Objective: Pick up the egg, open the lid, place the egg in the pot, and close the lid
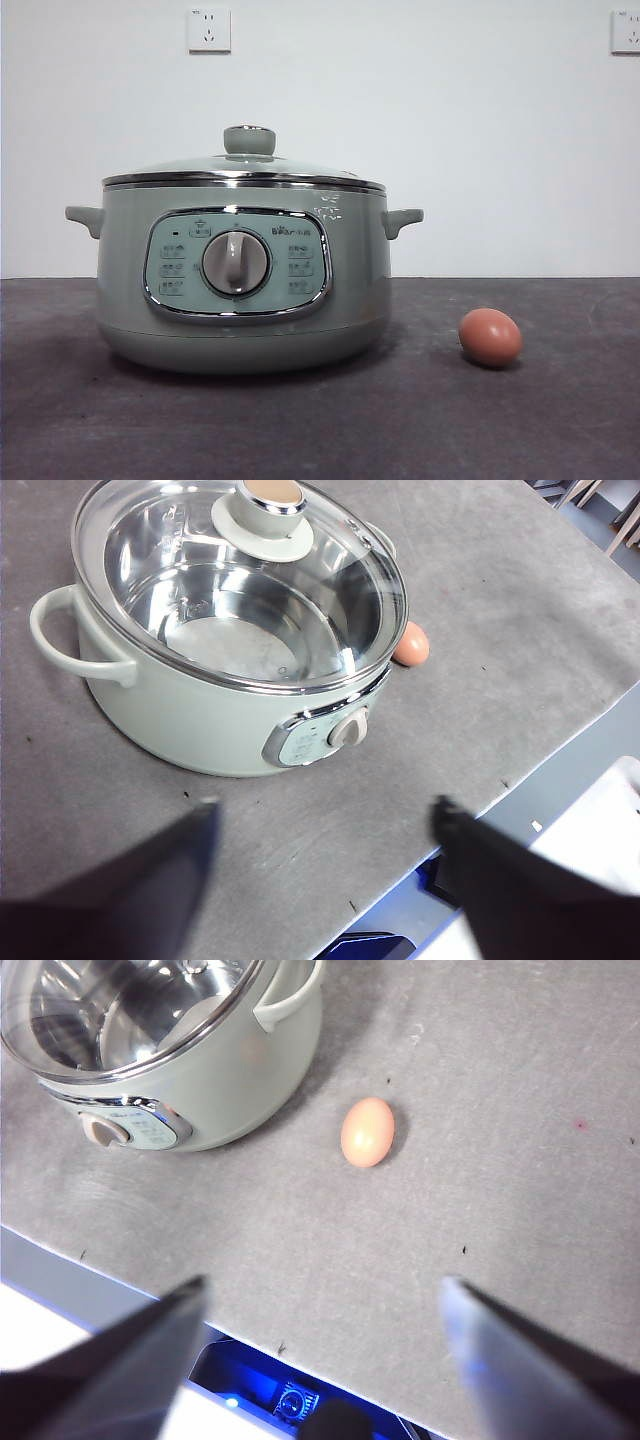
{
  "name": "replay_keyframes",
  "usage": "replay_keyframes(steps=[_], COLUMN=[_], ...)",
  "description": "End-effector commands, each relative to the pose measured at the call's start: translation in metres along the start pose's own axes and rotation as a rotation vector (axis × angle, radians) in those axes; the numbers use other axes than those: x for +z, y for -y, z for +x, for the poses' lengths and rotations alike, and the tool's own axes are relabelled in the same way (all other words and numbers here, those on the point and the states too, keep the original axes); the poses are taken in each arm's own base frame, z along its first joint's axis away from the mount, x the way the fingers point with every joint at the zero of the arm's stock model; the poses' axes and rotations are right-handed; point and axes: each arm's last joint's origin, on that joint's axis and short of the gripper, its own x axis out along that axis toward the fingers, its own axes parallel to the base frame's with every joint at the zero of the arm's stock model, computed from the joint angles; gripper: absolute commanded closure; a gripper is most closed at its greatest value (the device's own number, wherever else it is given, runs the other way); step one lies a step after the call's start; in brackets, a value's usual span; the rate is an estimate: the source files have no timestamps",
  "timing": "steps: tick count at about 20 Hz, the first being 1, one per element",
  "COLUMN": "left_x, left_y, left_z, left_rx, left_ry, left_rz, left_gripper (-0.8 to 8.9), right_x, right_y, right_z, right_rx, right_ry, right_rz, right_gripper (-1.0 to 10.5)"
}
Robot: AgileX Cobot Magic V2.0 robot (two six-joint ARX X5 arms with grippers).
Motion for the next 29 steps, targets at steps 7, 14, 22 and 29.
replay_keyframes(steps=[7, 14, 22, 29], left_x=[0.0, 0.0, 0.0, 0.001], left_y=[0.0, 0.0, 0.0, 0.0], left_z=[0.0, 0.0, 0.0, 0.0], left_rx=[0.0, -0.001, 0.0, 0.001], left_ry=[0.004, 0.004, 0.004, 0.008], left_rz=[-0.005, -0.02, -0.02, -0.017], left_gripper=[0.73, 0.73, 0.73, 0.73], right_x=[0.014, 0.052, 0.062, 0.05], right_y=[0.005, 0.005, 0.006, 0.017], right_z=[0.015, 0.102, 0.212, 0.262], right_rx=[0.019, -0.003, -0.098, -0.13], right_ry=[0.001, -0.164, -0.281, -0.37], right_rz=[0.03, -0.031, -0.06, -0.054], right_gripper=[2.3, 2.3, 2.3, 3.0])
